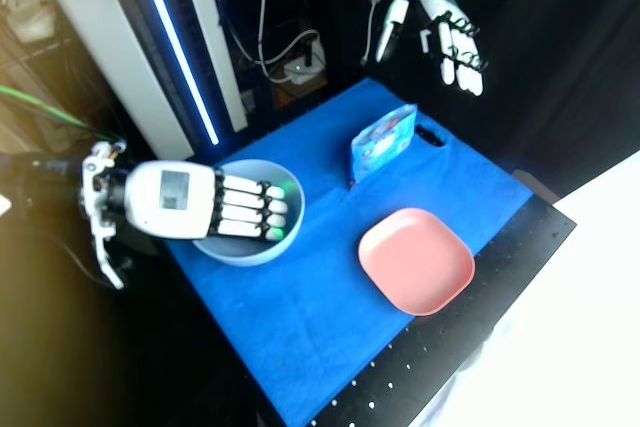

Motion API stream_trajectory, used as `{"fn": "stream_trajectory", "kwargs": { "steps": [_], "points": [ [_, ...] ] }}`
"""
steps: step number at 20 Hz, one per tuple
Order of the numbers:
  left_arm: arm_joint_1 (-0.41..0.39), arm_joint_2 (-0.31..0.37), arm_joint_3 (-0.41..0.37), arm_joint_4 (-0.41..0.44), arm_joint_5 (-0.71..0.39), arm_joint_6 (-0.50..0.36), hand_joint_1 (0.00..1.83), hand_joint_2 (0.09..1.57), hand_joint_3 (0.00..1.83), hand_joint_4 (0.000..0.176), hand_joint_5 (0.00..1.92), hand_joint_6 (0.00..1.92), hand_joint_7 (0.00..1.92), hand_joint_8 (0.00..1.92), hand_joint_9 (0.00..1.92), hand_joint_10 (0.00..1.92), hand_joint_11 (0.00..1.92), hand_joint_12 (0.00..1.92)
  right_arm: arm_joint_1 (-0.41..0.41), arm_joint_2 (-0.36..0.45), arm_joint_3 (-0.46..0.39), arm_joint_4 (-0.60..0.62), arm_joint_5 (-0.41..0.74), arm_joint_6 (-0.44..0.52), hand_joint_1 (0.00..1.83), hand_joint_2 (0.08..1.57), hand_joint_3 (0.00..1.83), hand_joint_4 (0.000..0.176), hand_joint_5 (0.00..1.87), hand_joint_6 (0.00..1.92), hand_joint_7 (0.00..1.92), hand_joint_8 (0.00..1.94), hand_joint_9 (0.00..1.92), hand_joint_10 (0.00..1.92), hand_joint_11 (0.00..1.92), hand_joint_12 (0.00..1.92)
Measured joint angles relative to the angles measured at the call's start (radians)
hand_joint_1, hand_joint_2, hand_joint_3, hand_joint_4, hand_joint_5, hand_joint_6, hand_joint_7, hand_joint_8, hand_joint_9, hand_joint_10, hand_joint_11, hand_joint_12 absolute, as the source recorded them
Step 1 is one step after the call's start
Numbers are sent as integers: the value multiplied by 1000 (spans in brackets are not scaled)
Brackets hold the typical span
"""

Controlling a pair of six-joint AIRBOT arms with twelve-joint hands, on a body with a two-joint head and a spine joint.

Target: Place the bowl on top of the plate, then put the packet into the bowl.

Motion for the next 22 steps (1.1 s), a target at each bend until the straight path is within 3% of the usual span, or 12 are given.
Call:
{"fn": "stream_trajectory", "kwargs": {
  "steps": [7,8,9,11,13,14,15,16,17,18,19,22],
  "points": [
    [0,-3,1,0,-1,-6,476,1071,1,70,222,3,188,4,174,8,181,133,7,-20,21,17,-10,1,885,1286,1,0,719,0,856,9,864,45,370,1001],
    [0,-3,1,0,-1,-7,475,1073,1,71,220,2,184,2,170,6,174,132,7,-23,23,19,0,1,973,1271,27,0,686,1137,933,5,946,45,424,1018],
    [0,-3,1,0,-1,-8,482,1070,0,77,227,4,187,3,174,6,174,136,9,-25,26,19,6,1,1161,1233,15,0,608,1373,948,906,1037,63,507,1087],
    [0,-3,1,0,-1,-10,494,1072,0,73,237,7,193,4,177,6,166,138,14,-29,26,18,21,2,1203,1228,0,0,702,1340,837,1245,1161,94,594,1189],
    [0,-3,1,0,-1,-11,486,1077,2,69,237,4,197,4,181,5,177,150,19,-33,27,16,31,2,1108,1230,0,0,759,1300,1278,620,1394,154,911,1199],
    [0,-3,1,0,-2,-11,485,1080,3,65,237,4,201,5,187,7,184,156,27,-36,27,16,39,2,1109,1223,0,0,771,1291,1297,699,1444,367,1061,1279],
    [0,-3,1,0,-2,-11,488,1077,2,60,241,5,198,3,186,6,183,157,32,-40,27,18,43,1,1050,1287,7,0,671,1465,1291,1565,1550,1451,1450,1792],
    [0,-3,1,0,-2,-11,492,1076,1,65,238,3,194,1,180,3,169,155,39,-47,30,19,55,0,963,1336,13,0,603,1590,1383,1866,1645,1827,1639,1895],
    [0,-3,1,0,-2,-11,498,1078,2,64,233,1,192,0,178,2,164,155,48,-52,30,17,60,-2,907,1363,13,0,568,1653,1486,1926,1721,1902,1729,1916],
    [0,-3,1,0,-2,-11,497,1080,2,62,233,0,193,1,184,4,171,160,51,-57,33,19,64,-3,793,1398,19,38,517,1748,1517,1938,1698,1917,1704,1920],
    [0,-3,1,0,-2,-11,483,1083,3,68,231,0,198,2,195,7,185,171,58,-60,37,25,59,-2,536,1428,21,0,728,1886,1511,1940,1661,1920,1686,1921],
    [0,-4,4,-2,-3,-13,459,1088,3,71,227,0,203,2,202,6,186,186,58,-60,41,18,45,-6,419,1449,4,0,859,1921,1495,1941,1633,1921,1669,1921]
  ]
}}
